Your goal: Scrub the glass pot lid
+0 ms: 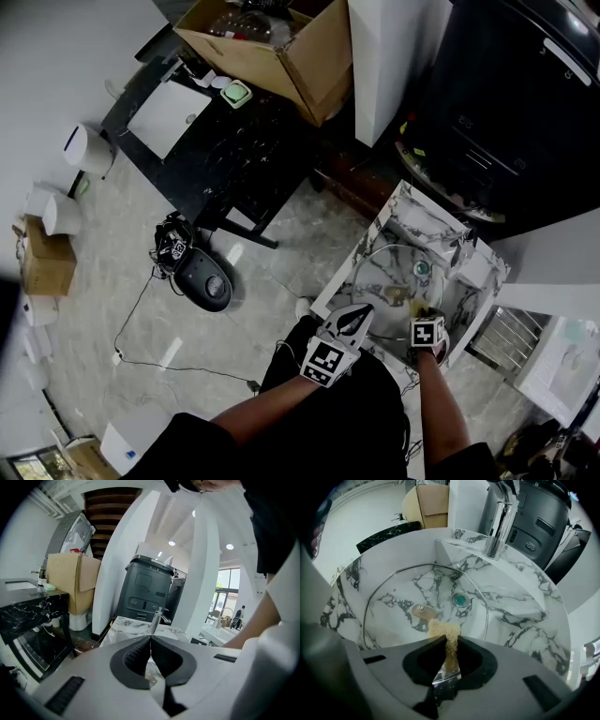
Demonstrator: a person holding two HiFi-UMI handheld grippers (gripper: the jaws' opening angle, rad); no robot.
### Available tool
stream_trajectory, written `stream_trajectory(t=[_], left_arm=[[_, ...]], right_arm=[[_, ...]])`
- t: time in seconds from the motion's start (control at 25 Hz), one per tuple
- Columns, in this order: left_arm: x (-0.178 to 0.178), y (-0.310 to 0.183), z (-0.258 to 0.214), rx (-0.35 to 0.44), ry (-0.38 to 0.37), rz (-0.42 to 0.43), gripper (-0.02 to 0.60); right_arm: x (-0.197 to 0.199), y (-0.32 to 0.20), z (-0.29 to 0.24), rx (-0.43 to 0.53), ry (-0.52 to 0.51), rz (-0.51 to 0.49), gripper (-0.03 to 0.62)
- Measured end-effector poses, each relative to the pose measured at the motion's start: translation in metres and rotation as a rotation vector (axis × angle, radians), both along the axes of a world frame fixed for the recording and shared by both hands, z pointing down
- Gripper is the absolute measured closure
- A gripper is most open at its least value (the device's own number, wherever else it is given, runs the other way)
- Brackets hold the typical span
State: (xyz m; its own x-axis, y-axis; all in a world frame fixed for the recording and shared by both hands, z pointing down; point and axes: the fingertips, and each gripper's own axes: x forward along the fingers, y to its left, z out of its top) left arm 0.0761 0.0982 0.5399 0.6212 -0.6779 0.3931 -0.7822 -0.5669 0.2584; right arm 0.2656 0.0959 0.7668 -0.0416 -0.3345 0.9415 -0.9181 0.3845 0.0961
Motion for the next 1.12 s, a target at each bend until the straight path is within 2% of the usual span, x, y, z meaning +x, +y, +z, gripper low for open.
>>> stream_trajectory(t=[0.4,0.6,0.88,1.12], left_arm=[[-0.016,-0.002,-0.004,0.007,0.03,0.014,0.566],[-0.029,-0.005,-0.002,-0.012,0.042,0.032,0.566],[-0.044,-0.013,0.005,-0.052,0.056,0.066,0.566],[-0.054,-0.022,0.005,-0.057,0.047,0.111,0.566]], right_arm=[[-0.013,0.011,0.003,-0.021,-0.007,-0.001,0.531],[-0.019,0.016,0.005,-0.071,0.001,0.015,0.531],[-0.03,0.015,0.002,-0.108,-0.031,0.103,0.531],[-0.04,0.02,0.001,-0.143,-0.024,0.128,0.531]])
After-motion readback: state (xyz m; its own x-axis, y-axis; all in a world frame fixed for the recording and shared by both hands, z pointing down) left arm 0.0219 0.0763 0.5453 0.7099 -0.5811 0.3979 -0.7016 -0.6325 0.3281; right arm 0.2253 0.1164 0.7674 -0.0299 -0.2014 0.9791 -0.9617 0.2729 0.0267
